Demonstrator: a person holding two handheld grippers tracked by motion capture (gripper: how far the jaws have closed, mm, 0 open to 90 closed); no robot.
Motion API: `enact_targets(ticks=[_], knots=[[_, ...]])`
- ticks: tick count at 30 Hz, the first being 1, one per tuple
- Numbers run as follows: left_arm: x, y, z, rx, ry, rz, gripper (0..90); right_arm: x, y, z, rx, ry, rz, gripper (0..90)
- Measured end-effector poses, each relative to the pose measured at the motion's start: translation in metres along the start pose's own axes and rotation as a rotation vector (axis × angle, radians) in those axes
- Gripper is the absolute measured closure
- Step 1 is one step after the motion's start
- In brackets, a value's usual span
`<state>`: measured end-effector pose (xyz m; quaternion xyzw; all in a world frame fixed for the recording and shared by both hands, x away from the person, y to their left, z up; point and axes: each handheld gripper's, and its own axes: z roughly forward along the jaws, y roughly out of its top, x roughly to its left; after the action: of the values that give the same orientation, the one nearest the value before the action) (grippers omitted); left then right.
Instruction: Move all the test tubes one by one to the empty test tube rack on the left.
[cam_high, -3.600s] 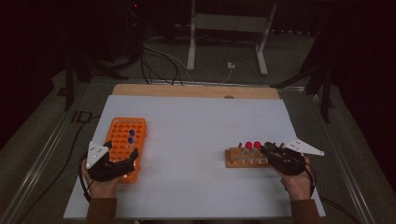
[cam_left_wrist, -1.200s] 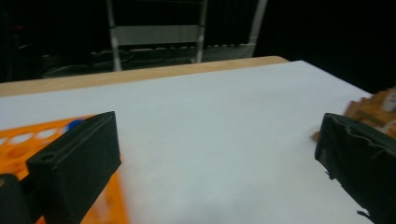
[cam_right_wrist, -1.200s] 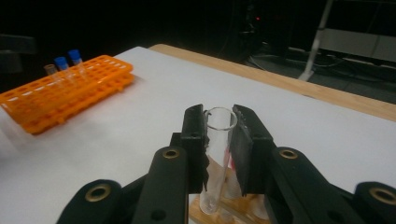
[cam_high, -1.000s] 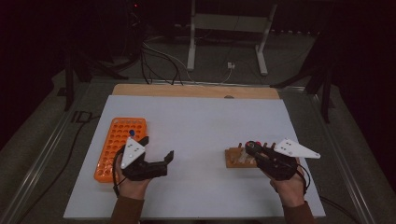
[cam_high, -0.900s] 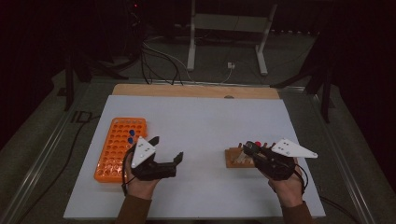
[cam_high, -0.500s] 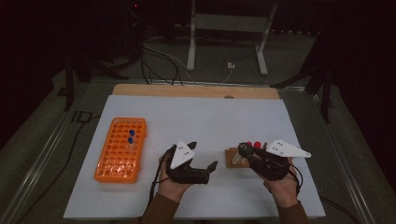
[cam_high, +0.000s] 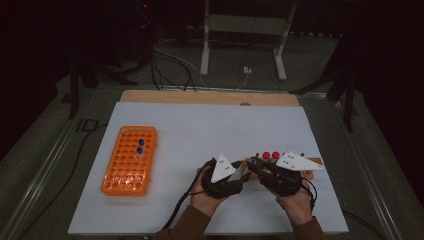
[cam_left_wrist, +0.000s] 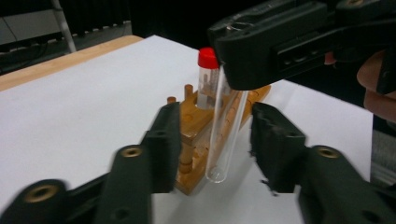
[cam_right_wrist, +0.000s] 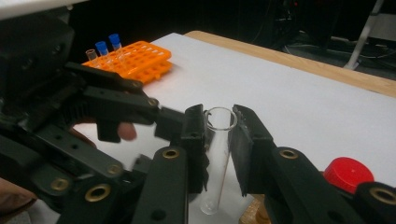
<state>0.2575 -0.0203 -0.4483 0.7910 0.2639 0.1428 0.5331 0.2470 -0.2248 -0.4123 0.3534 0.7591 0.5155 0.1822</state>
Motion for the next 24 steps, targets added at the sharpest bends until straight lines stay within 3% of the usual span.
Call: enact_targets(ticks=[5,13,15,20,24], knots=[[-0.0012,-0.0002,0.0032,0.001,-0.01,0.002,67.0,0.001,-0.0013,0.0015,0.009,0.006,-0.002,75.8],[-0.0008,0.0002,0.0046,-0.014,-0.021,0.0,68.7,0.0013,-0.0026,0.0032,0.015,0.02,0.0,75.9],[-0.0015,-0.0003,0.0051,-0.015,-0.027,0.012,73.9,0.0019,-0.0028,0.0038,0.015,0.02,-0.002,75.9],[-0.0029,-0.0001,0.0043,-0.015,-0.023,0.036,76.4,0.002,-0.0025,0.0028,0.018,0.022,-0.008,75.1],[0.004,-0.0021,0.0024,-0.001,0.011,0.019,76.6,-0.0003,0.0005,-0.0032,-0.019,0.025,-0.011,57.7]])
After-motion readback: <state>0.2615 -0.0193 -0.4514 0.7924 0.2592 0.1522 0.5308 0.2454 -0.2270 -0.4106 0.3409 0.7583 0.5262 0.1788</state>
